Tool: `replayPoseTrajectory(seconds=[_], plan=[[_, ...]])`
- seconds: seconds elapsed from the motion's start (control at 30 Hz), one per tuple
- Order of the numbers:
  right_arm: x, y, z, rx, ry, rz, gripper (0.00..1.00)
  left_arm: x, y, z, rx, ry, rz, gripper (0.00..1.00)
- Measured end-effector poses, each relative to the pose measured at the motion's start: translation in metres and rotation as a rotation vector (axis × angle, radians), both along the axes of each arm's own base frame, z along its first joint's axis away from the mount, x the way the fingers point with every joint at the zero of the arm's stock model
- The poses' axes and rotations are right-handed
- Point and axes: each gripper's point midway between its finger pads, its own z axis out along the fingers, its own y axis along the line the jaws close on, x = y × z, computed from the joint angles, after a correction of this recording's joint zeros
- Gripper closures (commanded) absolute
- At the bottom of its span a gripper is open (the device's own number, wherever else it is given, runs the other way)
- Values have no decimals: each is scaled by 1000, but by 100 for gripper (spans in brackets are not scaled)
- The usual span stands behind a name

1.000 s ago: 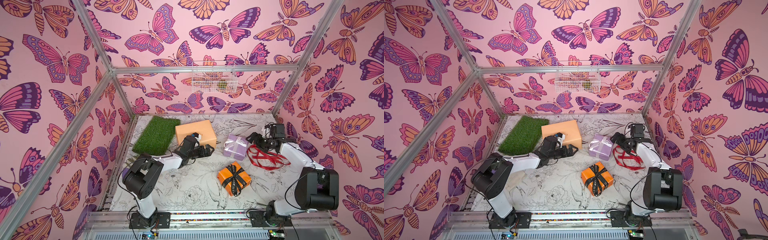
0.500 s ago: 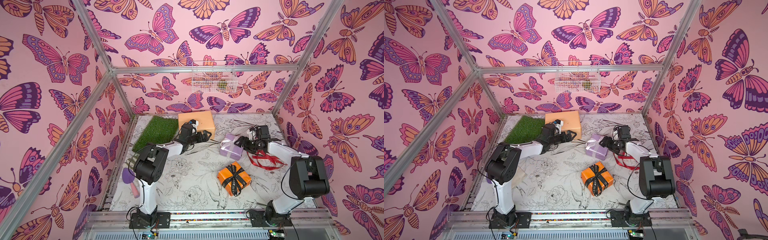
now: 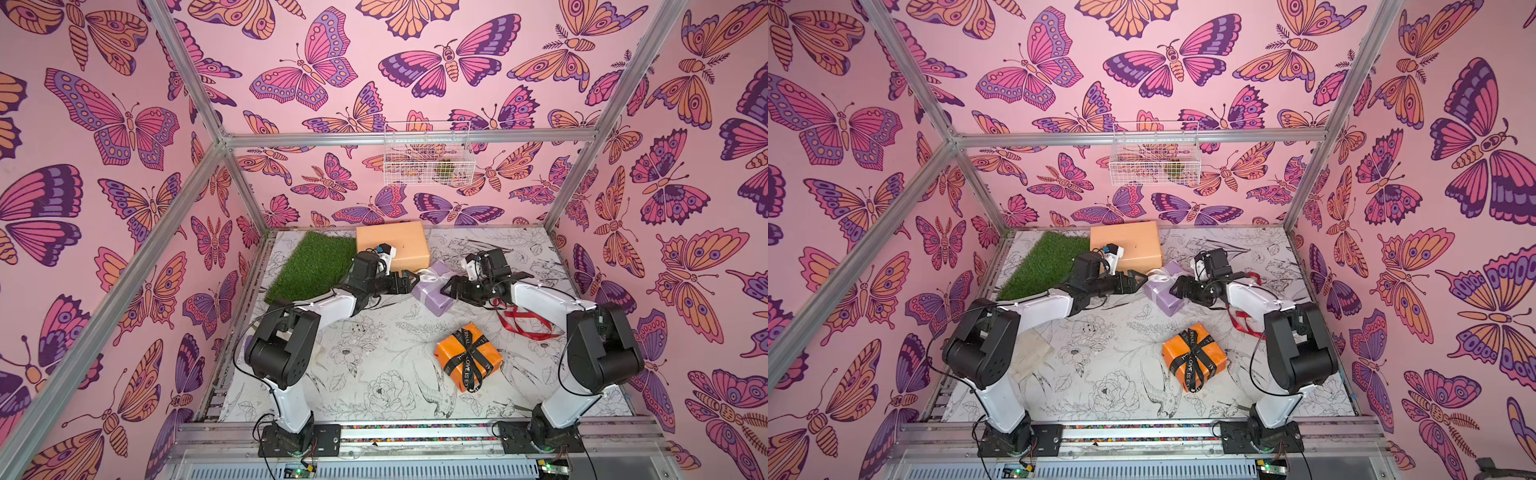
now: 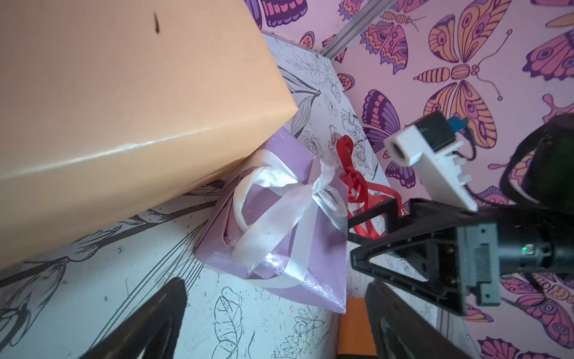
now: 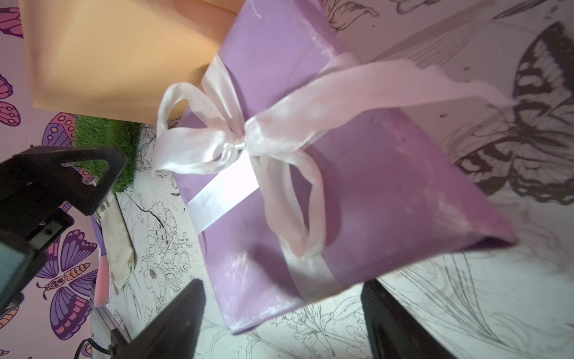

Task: Untie the ribbon bows on the gift boxes
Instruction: Move the gift box to the center of the board, then adjust the gift box at the center of the board.

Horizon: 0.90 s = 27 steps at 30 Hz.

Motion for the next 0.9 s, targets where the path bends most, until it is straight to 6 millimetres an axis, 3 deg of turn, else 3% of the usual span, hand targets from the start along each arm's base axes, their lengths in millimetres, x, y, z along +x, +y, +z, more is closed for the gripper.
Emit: replayPoseTrajectory(seconds=[0.1,0.23,0.33,0.47,0.63,0.77,0.9], plan=[[-4,-9,22,-21,-39,-15,16,1,-1,-2,36,1,-24,14],[1,-23,62,-24,-125,-45,16,20,-10,4,87,-45,-60,18],[9,-37,76,-24,-155,-77,17,29,-15,3,125,-73,-88,22],[13,-50,74,-32,-151,-106,17,31,-19,-9,173,-75,-123,23],[23,-53,66,-25,-146,-115,18,23,-30,-27,235,-67,-176,25],[45,-50,45,-10,-122,-112,18,15,-40,-41,276,-60,-210,35],[67,-43,26,17,-104,-99,20,15,-42,-44,291,-58,-218,56]])
